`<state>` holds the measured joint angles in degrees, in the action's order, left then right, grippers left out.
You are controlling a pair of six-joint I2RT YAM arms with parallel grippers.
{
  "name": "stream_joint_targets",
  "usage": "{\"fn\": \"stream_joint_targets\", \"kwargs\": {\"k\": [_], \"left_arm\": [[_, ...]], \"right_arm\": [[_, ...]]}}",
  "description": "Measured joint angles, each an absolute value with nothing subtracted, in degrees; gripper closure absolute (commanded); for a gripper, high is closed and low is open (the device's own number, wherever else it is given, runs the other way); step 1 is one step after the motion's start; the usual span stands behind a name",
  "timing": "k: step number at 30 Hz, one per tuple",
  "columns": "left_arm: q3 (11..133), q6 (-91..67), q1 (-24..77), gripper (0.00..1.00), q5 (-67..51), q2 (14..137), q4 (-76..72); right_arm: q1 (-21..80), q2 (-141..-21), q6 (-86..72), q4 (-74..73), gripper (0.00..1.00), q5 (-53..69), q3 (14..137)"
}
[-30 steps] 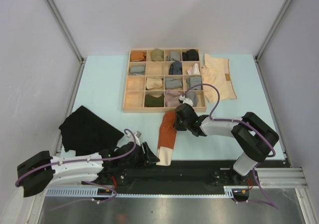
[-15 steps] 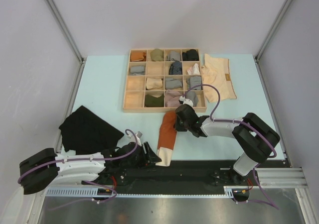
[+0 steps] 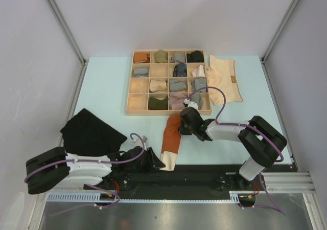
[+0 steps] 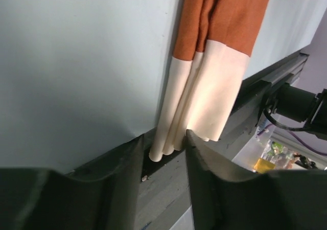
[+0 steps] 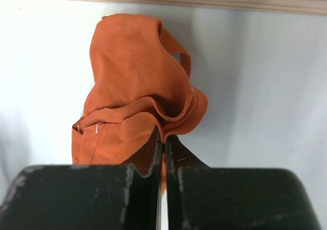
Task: Roll the underwear
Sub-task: Roll the underwear to the center of the board.
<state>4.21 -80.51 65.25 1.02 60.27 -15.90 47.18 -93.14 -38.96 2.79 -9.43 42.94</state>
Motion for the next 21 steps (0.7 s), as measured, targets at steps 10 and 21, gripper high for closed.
{"fn": "stream_joint_targets", "kwargs": {"k": [10,21], "left_arm": [[4.2,-80.5,65.4,0.75,1.6,62.5,-17.1],[5.1,-78.0,65.3,1.00,2.5,62.6,-18.3]], "right_arm": [[47.2,-93.1,-38.9,3.0,1.00,-9.4,42.7],[47.2,-93.0,-38.9,3.0,1.00,-9.4,42.7]]}}
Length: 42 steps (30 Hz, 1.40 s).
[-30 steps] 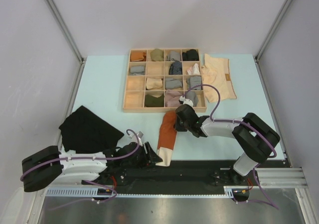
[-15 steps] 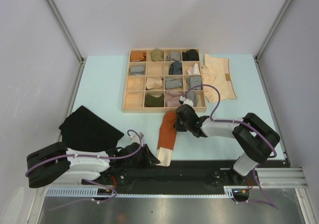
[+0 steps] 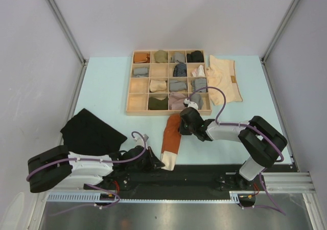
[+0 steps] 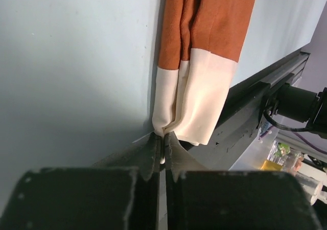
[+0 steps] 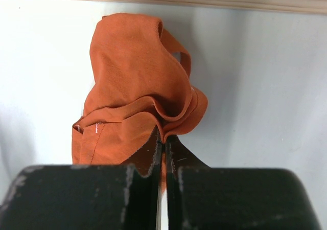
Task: Roll the underwear
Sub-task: Roll the underwear to the center of the board.
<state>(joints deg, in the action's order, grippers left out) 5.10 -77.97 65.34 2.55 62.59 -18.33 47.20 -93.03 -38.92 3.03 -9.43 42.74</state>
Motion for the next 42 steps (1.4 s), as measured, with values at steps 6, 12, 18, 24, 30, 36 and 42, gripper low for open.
{"fn": "stream_joint_targets", "kwargs": {"k": [6,12,18,24,30,36,42], "left_arm": [[5.2,-76.5,64.9,1.00,4.6,58.9,-17.6],[7.2,-74.5,61.8,1.00,7.6,51.2,-16.8],[7.6,-73.5,58.2,1.00,6.2,49.9,-16.4],[7.6,-73.5,57.6,1.00,2.8,49.1,-15.6],[7.2,-74.5,57.0,1.00,-0.7,43.5,-13.4],[4.9,-75.6,56.4,1.00,-1.0,36.7,-10.2],[3.6,-76.5,56.2,1.00,-1.6,35.2,-8.4]], "right_arm": [[47.2,-91.6,-37.7,0.4,0.53,-9.4,42.7],[47.2,-84.8,-33.5,-7.2,0.26,-9.8,43.7],[48.0,-73.9,-28.4,-10.8,0.19,-10.0,43.8],[53.5,-63.7,-22.3,-7.3,0.13,-6.8,37.8],[68.2,-64.3,-17.8,-4.8,0.10,-7.9,35.7],[77.9,-67.1,-16.7,-1.1,0.06,-15.6,35.7],[86.7,-72.9,-15.5,0.9,0.06,-27.4,37.0]]}}
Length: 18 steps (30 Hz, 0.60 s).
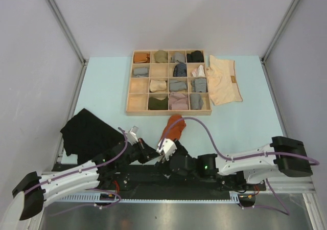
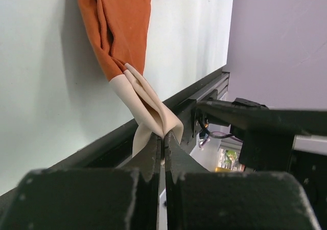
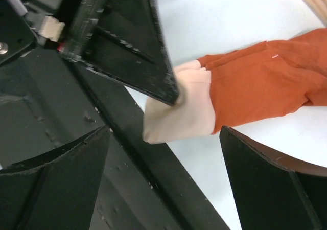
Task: Roll the underwear
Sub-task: Roll the underwear to the center of the board.
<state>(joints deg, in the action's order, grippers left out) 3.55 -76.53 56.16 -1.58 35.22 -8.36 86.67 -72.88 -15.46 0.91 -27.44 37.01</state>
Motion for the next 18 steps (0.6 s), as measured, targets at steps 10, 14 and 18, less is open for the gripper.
{"fn": "stream_joint_targets", "kwargs": {"k": [10,14,18], "left_arm": [[3.6,-77.1,56.0,1.00,-1.8,33.8,-8.2],[3.5,-77.5,55.8,1.00,-1.9,32.9,-8.0],[3.5,-77.6,55.8,1.00,-1.9,32.4,-7.6]], "right_arm": [[96.6,-88.7,-15.6,-2.8,0.07,-47.5,48.0],[97.6,-91.6,-15.9,-5.0,0.10,-51.8,48.9],[97.7,-93.4,-16.3,-6.5,0.23,-55.3,49.2]]}}
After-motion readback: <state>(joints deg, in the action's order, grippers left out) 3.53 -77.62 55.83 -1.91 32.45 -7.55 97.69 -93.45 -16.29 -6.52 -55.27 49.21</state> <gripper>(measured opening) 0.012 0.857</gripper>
